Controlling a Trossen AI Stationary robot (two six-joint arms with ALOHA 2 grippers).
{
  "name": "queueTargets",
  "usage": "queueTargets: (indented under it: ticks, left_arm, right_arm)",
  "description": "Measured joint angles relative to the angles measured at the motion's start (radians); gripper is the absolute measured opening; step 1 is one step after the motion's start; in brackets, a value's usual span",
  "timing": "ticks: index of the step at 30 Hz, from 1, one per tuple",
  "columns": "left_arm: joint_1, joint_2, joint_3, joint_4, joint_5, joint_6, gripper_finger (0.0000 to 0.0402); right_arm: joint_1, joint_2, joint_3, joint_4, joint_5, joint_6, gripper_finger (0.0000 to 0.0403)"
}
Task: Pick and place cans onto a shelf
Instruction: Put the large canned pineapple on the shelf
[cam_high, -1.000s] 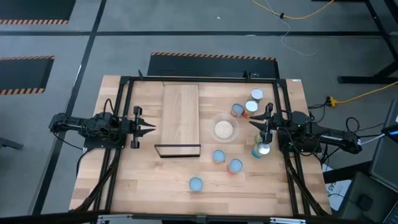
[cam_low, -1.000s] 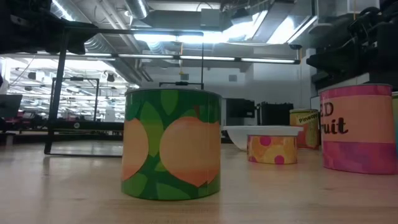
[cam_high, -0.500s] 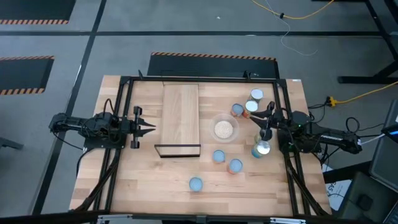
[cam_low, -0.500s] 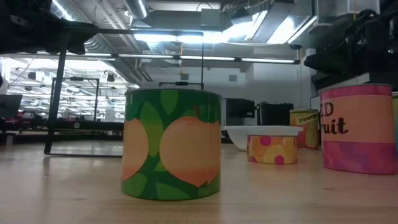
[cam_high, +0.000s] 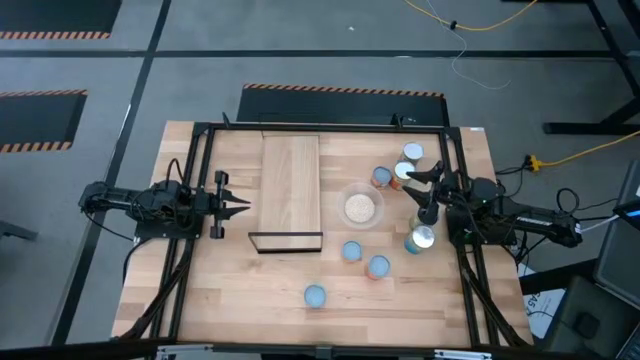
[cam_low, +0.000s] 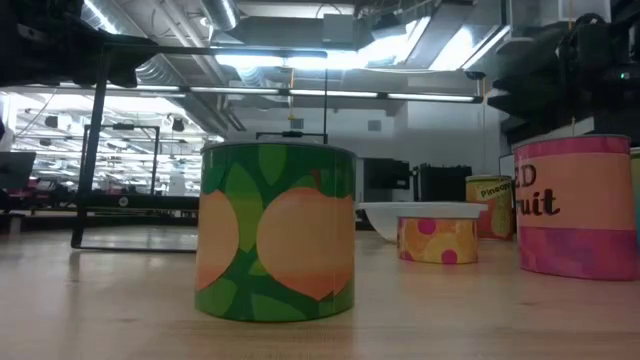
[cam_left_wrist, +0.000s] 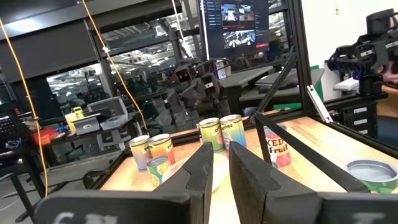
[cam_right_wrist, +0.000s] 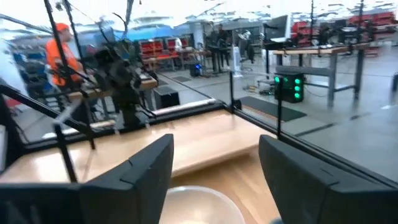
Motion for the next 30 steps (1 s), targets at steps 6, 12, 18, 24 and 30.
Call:
queueTargets:
  ticks: [6,12,18,24,30]
  left_arm:
    - [0.000,0.000,0.000,0.000,0.000,0.000,0.0044]
    - [0.000,0.000,0.000,0.000,0.000,0.000,0.0044]
    - [0.000,0.000,0.000,-0.003,0.000,0.000,0.0044]
    - [0.000,0.000,0.000,-0.005,0.000,0.000,0.0044]
    - [0.000,0.000,0.000,-0.005,0.000,0.000,0.0044]
  right_arm:
    - [0.000,0.075,0.106,-0.006,-0.033,-0.017,0.0233]
    - [0.000,0.243,0.272,-0.135,-0.037,-0.095,0.0230]
    - [-0.001,0.451,0.466,-0.436,0.074,-0.169,0.0229]
    - [-0.021,0.619,0.585,-0.631,0.079,-0.226,0.0229]
    - [-0.088,0.733,0.611,-0.688,0.082,-0.255,0.0229]
